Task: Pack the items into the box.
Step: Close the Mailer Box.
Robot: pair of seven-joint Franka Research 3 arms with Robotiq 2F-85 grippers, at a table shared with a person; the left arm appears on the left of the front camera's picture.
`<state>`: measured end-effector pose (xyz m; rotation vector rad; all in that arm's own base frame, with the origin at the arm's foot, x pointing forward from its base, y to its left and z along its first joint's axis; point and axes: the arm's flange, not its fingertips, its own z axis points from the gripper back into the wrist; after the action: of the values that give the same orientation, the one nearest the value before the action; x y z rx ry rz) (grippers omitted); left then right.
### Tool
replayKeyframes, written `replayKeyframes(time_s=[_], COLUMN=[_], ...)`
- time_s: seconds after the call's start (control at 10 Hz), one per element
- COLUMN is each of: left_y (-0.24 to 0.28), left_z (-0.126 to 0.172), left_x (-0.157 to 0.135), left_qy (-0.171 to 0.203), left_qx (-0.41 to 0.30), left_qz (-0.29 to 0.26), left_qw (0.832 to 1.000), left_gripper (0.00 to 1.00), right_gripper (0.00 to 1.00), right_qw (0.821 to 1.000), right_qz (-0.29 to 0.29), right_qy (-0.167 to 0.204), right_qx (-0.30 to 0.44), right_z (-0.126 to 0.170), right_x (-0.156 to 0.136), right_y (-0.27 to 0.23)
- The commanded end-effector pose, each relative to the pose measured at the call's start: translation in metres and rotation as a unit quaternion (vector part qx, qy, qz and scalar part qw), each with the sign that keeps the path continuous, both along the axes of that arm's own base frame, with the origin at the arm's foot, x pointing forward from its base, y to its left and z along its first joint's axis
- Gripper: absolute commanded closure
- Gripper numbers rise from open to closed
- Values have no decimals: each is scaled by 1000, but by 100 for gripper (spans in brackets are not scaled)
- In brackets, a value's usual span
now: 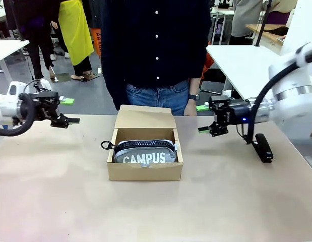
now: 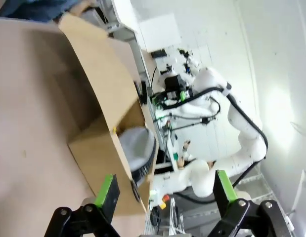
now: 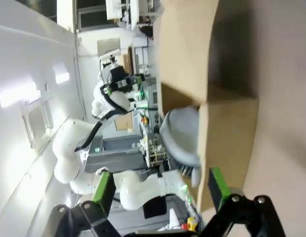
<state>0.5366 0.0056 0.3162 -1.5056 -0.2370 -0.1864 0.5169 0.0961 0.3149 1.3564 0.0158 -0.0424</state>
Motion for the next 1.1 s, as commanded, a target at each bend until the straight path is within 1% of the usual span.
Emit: replayKeyframes(time_s=[0.0,0.1,0.2,0.4,0.6,0.8,1.0], left_y=[-20,-33,-46,-62,-79,-100,-118], left_z=[-8,-19,-31,-47,-54,-60,-63], left_x=[33,46,56,66,70,74,74], left_qy=[-4,-1,5,2,-13,0,-3], left_qx=[2,21,41,64,70,66,59], left_qz=[43,41,38,41,46,60,53], left_qw=[999,999,998,997,996,996,997], left_gripper=[0,0,0,0,0,0,0], right_gripper=[0,0,0,0,0,0,0], right_qw=[999,998,998,996,997,998,999], right_qz=[-28,-42,-54,-78,-73,-57,-39], right_qy=[-25,-21,-16,-18,-16,-13,-15], right_qx=[-8,-30,-36,-33,-22,-13,8], right_z=[-14,-26,-38,-53,-63,-69,-69], right_x=[37,53,69,86,94,96,93], right_y=[19,30,39,47,59,77,88])
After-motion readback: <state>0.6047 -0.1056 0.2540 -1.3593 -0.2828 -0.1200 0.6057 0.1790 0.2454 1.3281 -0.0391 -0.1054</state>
